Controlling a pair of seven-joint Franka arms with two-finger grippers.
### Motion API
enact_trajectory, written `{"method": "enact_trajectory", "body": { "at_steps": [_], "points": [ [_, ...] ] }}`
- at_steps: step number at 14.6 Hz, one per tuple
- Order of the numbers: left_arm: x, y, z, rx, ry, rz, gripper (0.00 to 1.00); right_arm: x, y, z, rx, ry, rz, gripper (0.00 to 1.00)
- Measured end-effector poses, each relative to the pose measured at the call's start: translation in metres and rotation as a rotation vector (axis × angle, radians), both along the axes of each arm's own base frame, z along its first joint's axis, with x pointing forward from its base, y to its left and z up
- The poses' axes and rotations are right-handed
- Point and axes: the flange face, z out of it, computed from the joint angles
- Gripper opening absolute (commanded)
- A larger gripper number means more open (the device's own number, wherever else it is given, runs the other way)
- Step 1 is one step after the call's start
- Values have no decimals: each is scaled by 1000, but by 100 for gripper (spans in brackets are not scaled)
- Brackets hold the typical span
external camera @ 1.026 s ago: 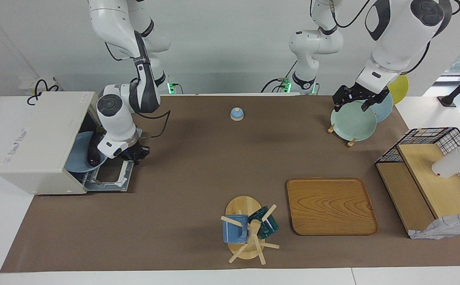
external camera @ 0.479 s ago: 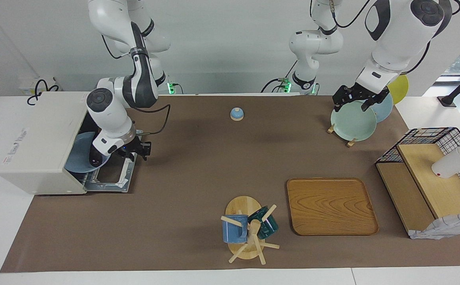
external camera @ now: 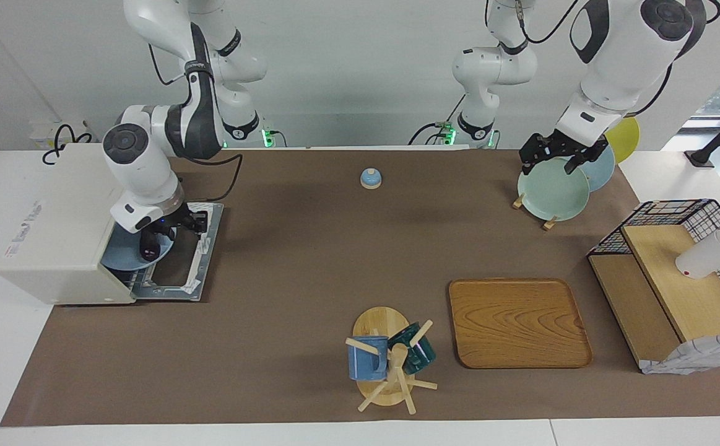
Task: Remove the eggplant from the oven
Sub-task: 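Reach the right gripper into the toaster oven and grasp the blue plate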
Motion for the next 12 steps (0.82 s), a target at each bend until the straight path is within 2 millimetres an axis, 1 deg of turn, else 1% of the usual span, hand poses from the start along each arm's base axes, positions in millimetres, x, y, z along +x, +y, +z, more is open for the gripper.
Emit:
{"method": "enact_trajectory", "body": {
  "at_steps": [1, 3, 4, 5, 6, 9, 10, 11, 12],
  "points": [
    [0, 0, 0, 0, 0, 0, 100, -2, -9, -3, 2, 7, -4, 60],
    [0, 0, 0, 0, 0, 0, 100, -8, -25, -9, 5, 22, -16, 50],
    [0, 0, 0, 0, 0, 0, 100, -10, -29, -13, 7, 22, -17, 40],
    [0, 0, 0, 0, 0, -1, 100, -12, -29, -15, 7, 17, -15, 27],
    [0, 0, 0, 0, 1, -1, 100, -13, -28, -17, 8, 12, -12, 0],
    [0, 0, 0, 0, 0, -1, 100, -18, -23, -21, 8, 14, 9, 0],
    [0, 0, 0, 0, 0, -1, 100, -17, -20, -16, -5, 7, 25, 0],
    [0, -1, 0, 0, 0, -1, 100, -17, -14, -12, -22, 2, 54, 0],
    [0, -1, 0, 0, 0, -2, 100, -16, 0, -9, -35, 2, 90, 0]
  ]
}}
